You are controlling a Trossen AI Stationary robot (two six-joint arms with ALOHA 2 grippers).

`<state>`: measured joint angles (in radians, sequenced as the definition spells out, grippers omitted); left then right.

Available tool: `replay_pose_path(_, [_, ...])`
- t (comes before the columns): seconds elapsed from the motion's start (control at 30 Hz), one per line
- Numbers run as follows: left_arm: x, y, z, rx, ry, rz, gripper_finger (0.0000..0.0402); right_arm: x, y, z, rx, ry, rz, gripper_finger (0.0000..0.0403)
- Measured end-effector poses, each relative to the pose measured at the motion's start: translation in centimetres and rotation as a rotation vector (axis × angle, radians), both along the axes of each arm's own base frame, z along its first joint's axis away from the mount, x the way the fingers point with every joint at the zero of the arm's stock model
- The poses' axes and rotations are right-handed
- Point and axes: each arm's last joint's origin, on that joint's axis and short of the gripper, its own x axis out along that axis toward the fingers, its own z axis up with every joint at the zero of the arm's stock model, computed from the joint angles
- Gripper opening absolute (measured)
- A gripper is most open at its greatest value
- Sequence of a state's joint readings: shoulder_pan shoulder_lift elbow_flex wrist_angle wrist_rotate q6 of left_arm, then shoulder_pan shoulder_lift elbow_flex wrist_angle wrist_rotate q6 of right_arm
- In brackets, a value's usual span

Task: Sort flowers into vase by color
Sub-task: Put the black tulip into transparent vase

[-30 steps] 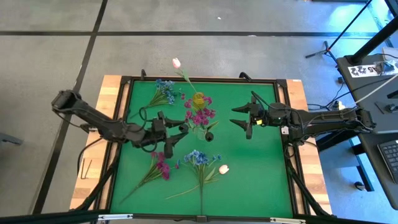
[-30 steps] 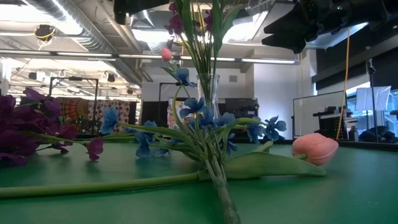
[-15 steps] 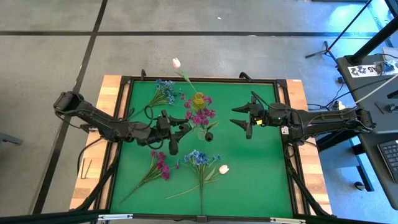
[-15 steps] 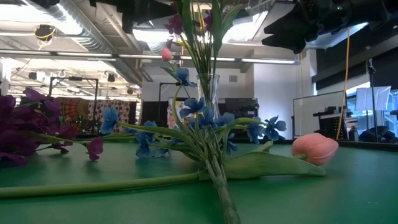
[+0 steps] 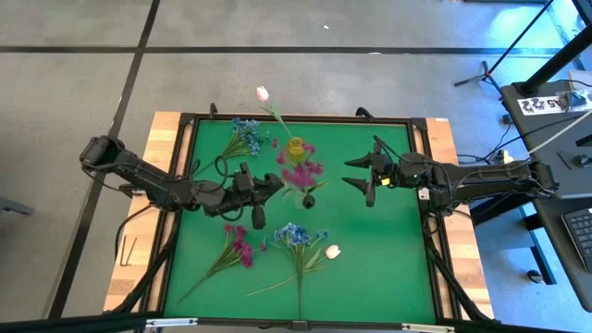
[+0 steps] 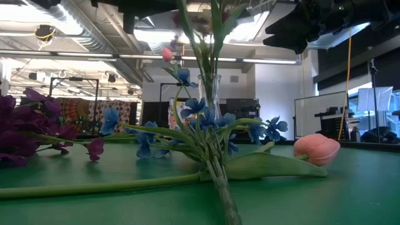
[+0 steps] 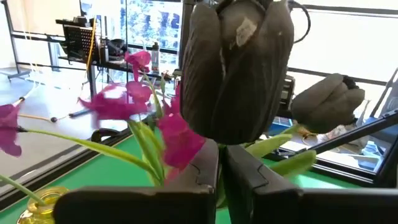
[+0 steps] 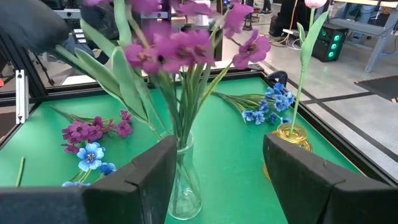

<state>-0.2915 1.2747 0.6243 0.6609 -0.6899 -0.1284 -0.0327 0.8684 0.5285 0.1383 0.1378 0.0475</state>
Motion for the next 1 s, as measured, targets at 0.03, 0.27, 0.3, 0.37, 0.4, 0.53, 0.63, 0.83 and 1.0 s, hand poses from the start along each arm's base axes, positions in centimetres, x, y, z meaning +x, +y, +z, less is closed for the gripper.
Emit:
replay_pose_path(0.03, [0.01, 0.07, -0.01, -0.001, 0.000, 0.003, 0.0008, 0.00, -0.01, 0.00, 0.000, 0.000, 0.000, 0.0239])
replay_pose_path(0.27, [0.16, 0.77, -0.35, -0.038, 0.016, 0.030, 0.0013, 0.00, -0.01, 0.00, 0.000, 0.000, 0.000, 0.0239])
replay_pose_path(0.3, [0.16, 0.80, -0.46, -0.038, 0.026, 0.031, 0.0013, 0.00, -0.01, 0.00, 0.000, 0.000, 0.000, 0.0239])
replay_pose_path(0.37, [0.16, 0.80, -0.55, -0.042, 0.033, 0.031, 0.0013, 0.00, -0.01, 0.00, 0.000, 0.000, 0.000, 0.0239])
replay_pose_path(0.4, [0.15, 0.79, -0.59, -0.041, 0.038, 0.031, 0.0013, 0.00, -0.01, 0.00, 0.000, 0.000, 0.000, 0.0239])
replay_pose_path(0.53, [0.11, 0.59, -0.63, -0.040, 0.041, 0.023, 0.0013, 0.00, -0.01, 0.00, 0.000, 0.000, 0.000, 0.0239])
replay_pose_path(0.63, [0.11, 0.55, -0.65, -0.039, 0.044, 0.015, 0.0014, 0.00, -0.01, 0.01, 0.000, -0.001, 0.000, 0.0239])
replay_pose_path(0.83, [0.14, 0.43, -0.70, -0.001, 0.066, -0.017, 0.0014, 0.00, -0.01, 0.00, -0.001, 0.000, -0.002, 0.0239])
replay_pose_path(1.0, [0.06, 0.30, -0.59, 0.019, 0.071, -0.036, 0.0032, 0.00, -0.04, 0.02, -0.003, -0.001, -0.011, 0.0239])
